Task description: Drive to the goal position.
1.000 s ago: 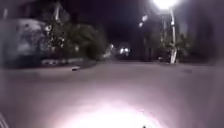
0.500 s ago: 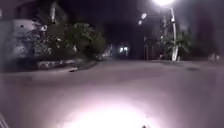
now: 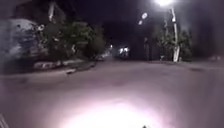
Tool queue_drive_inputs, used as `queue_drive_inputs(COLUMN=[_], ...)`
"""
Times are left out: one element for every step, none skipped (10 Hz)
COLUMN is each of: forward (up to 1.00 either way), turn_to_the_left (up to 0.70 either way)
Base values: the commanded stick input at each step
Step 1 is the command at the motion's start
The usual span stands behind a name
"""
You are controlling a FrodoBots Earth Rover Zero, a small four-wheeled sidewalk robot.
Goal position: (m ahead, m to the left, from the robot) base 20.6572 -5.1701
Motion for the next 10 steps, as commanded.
queue_drive_inputs(forward=[0.70,0.70,0.70,0.70,0.70,0.70,0.70,0.70,0.70,0.70], turn_to_the_left=[0.01,0.01,0.01,0.01,0.01,0.01,0.01,0.01,0.01,0.01])
